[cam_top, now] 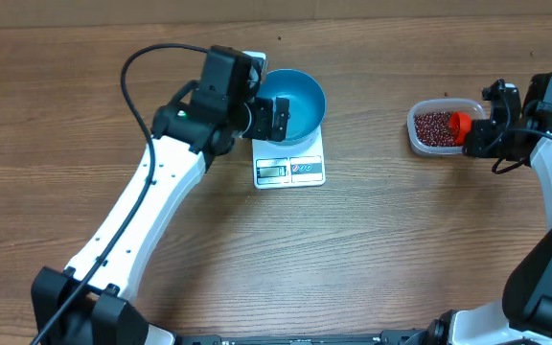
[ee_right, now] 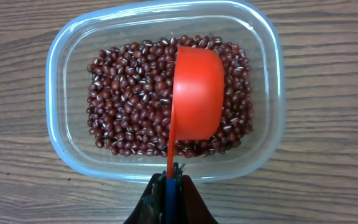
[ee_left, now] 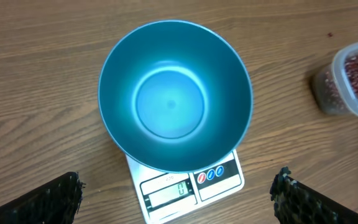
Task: Scoop item into bowl and weigh 150g on scale
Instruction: 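Dip the scoop into the beans and scoop with the right gripper, then lift the bean-filled scoop out of the tub with the right gripper, then carry the filled scoop over the blue bowl with the right gripper, then tip the red scoop to pour beans into the blue bowl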
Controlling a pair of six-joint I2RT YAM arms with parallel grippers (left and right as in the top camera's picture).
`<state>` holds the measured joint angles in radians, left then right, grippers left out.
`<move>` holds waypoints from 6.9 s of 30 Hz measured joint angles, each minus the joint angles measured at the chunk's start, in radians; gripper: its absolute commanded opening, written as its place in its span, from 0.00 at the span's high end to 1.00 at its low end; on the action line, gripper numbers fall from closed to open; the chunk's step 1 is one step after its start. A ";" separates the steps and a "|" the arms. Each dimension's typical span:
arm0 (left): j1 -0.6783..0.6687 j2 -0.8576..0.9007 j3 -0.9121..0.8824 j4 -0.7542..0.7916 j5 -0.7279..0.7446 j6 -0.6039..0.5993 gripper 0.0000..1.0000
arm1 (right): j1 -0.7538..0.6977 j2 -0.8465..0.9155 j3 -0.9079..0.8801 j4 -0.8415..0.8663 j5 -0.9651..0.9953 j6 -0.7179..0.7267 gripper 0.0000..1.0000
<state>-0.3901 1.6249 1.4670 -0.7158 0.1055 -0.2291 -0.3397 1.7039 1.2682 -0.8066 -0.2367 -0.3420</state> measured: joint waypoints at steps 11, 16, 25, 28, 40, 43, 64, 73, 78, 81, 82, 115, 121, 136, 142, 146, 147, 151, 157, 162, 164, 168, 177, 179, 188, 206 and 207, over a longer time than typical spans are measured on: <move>0.074 -0.069 0.002 -0.011 0.048 0.001 0.01 | 0.001 0.014 0.001 -0.066 -0.105 0.000 0.96; 0.112 -0.069 0.002 -0.011 0.096 0.000 0.01 | 0.001 0.019 0.001 -0.084 -0.138 0.009 0.96; 0.143 -0.069 0.002 -0.014 0.136 0.001 0.00 | 0.001 0.030 0.001 -0.084 -0.187 0.080 0.96; 0.143 -0.069 0.002 -0.014 0.142 0.000 0.00 | 0.000 0.056 0.002 -0.085 -0.232 0.092 0.96; 0.143 -0.069 0.002 -0.021 0.146 0.000 0.00 | -0.041 0.117 0.002 -0.078 -0.360 0.192 0.96; 0.143 -0.069 0.002 -0.021 0.146 0.001 0.00 | -0.085 0.124 0.002 -0.085 -0.412 0.204 0.96; 0.143 -0.069 0.002 -0.022 0.146 0.000 0.00 | -0.295 0.124 0.002 -0.180 -0.740 0.176 0.96; 0.143 -0.069 0.002 -0.030 0.146 0.000 0.01 | -0.296 0.124 0.002 -0.204 -0.835 0.156 0.96; 0.143 -0.069 0.002 -0.030 0.146 0.001 0.00 | -0.296 0.124 0.002 -0.209 -0.916 0.146 0.96; 0.143 -0.069 0.002 -0.030 0.146 0.001 0.00 | -0.294 0.124 0.002 -0.217 -0.959 0.143 0.96; 0.143 -0.069 0.002 -0.030 0.146 0.000 0.00 | -0.291 0.124 0.002 -0.219 -0.969 0.142 0.96; 0.143 -0.069 0.002 -0.080 0.146 0.001 0.00 | 0.341 0.124 0.050 0.215 -1.051 0.506 0.96; 0.143 -0.069 0.002 -0.085 0.146 0.000 0.00 | 0.410 0.124 0.050 0.313 -0.966 0.643 0.96; 0.143 -0.069 0.002 -0.086 0.146 0.000 0.00 | 0.544 0.125 0.135 0.193 -0.602 0.636 0.96; 0.143 -0.069 0.002 -0.085 0.146 0.000 0.00 | 0.616 0.126 0.278 0.024 -0.376 0.549 0.96; 0.143 -0.069 0.002 -0.086 0.146 0.000 0.01 | 0.668 0.126 0.363 -0.055 -0.221 0.495 0.96; 0.143 -0.069 0.002 -0.086 0.146 0.001 0.01 | 0.686 0.126 0.381 -0.067 -0.175 0.481 0.96; 0.143 -0.069 0.002 -0.086 0.146 0.000 0.00 | 0.740 0.126 0.414 -0.101 -0.037 0.447 0.96; 0.143 -0.069 0.002 -0.122 0.146 0.003 0.01 | 0.795 0.126 0.417 -0.121 0.096 0.428 0.96; 0.143 -0.070 0.003 -0.169 0.194 0.132 0.00 | 0.800 0.126 0.417 -0.125 0.139 0.422 0.96; 0.143 -0.072 0.004 -0.196 0.228 0.187 0.00 | 0.800 0.126 0.417 -0.126 0.146 0.420 0.96; 0.141 -0.111 0.004 -0.272 0.268 0.287 0.01 | 0.800 0.126 0.417 -0.126 0.153 0.417 0.96; 0.091 -0.236 0.013 -0.462 0.269 0.429 0.00 | 0.800 0.126 0.417 -0.116 0.159 0.394 0.96; 0.089 -0.234 0.013 -0.473 0.256 0.435 0.01 | 0.800 0.126 0.417 -0.105 0.159 0.386 0.96; 0.089 -0.234 0.013 -0.474 0.106 0.328 0.00 | 0.800 0.126 0.417 -0.068 0.163 0.333 0.96; 0.089 -0.234 0.013 -0.481 0.067 0.286 0.00 | 0.846 0.126 0.417 -0.067 0.265 0.119 0.96; 0.089 -0.234 0.013 -0.481 0.064 0.286 0.01 | 0.860 0.126 0.417 -0.068 0.281 0.111 0.96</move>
<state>-0.3016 1.3911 1.4799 -1.1965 0.1699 0.0570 0.5201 1.8301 1.6848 -0.8742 0.0444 -0.2310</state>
